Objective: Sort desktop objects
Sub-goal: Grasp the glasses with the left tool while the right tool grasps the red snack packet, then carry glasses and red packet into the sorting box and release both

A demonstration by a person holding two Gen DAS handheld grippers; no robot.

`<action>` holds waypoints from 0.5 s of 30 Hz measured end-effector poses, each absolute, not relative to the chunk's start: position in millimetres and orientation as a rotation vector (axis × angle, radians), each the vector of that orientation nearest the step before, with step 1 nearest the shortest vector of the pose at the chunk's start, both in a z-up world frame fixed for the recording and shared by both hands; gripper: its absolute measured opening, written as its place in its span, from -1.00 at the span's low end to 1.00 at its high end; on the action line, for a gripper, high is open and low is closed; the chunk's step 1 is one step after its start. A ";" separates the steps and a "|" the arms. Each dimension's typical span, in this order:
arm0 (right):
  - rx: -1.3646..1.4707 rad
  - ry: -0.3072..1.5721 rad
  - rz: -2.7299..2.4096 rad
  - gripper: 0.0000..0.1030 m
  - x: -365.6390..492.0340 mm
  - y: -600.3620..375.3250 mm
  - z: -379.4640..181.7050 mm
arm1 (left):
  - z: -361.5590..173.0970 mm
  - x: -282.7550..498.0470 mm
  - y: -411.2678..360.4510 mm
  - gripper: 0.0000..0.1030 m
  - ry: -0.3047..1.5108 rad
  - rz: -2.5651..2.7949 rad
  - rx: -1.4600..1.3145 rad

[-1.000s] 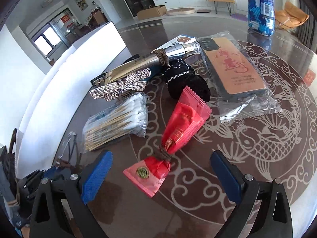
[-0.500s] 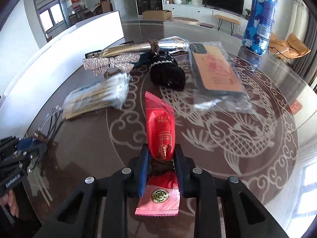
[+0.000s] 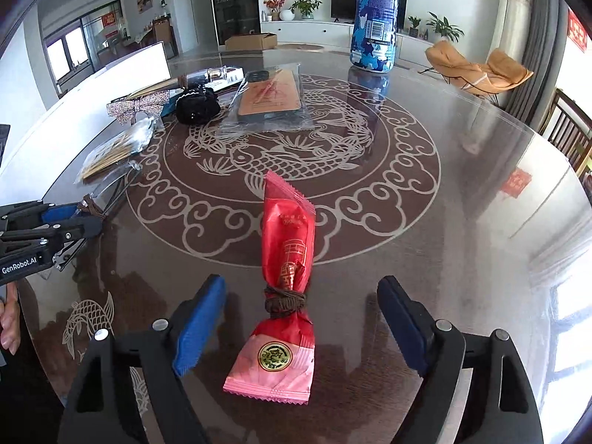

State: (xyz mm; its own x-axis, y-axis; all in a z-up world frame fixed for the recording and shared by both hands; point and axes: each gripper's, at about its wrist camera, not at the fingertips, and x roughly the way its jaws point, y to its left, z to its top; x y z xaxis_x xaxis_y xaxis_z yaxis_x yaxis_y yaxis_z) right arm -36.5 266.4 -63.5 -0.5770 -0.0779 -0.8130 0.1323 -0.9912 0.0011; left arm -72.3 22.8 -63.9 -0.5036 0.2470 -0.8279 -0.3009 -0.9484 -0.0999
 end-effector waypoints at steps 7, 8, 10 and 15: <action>1.370 0.107 -2.689 0.73 -36.0 261.9 -68.0 | -71.7 -69.5 26.4 0.60 0.209 2.540 -1.376; 1.376 0.102 -2.694 0.75 -36.4 263.1 -68.3 | -72.2 -71.1 27.0 0.64 0.203 2.541 -1.381; 1.393 0.093 -2.701 0.90 -36.6 265.7 -69.0 | -73.5 -74.9 29.4 0.72 0.203 2.539 -1.389; 1.415 0.091 -2.691 1.00 -39.9 265.7 -71.2 | -75.8 -77.6 33.7 0.91 0.208 2.536 -1.395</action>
